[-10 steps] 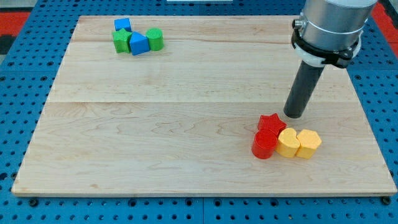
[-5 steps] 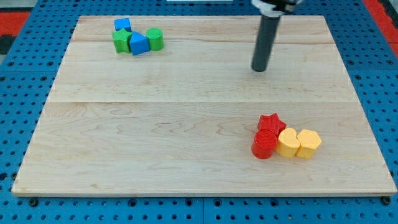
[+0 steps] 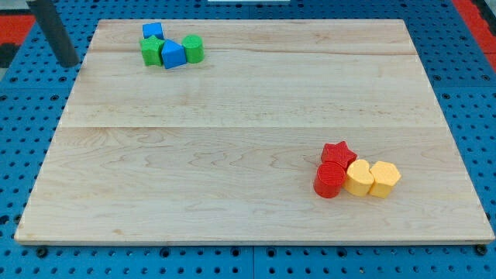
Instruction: Move your arm to the left side of the blue cube
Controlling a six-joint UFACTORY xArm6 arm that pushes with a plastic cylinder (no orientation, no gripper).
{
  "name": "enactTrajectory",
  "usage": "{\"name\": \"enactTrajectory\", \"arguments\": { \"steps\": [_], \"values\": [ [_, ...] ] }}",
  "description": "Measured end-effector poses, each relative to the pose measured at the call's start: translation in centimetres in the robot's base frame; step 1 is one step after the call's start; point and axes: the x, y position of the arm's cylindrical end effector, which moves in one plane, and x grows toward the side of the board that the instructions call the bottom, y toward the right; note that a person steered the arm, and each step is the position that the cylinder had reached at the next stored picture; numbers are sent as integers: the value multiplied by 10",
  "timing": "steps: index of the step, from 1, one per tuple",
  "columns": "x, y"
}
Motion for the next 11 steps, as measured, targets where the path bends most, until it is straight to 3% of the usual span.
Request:
{"name": "enactTrajectory", "arguments": {
  "steps": [3,6,9,11],
  "values": [
    [-33,-3],
    [-102,23],
    [-100,69],
    [-28,88]
  ]
}}
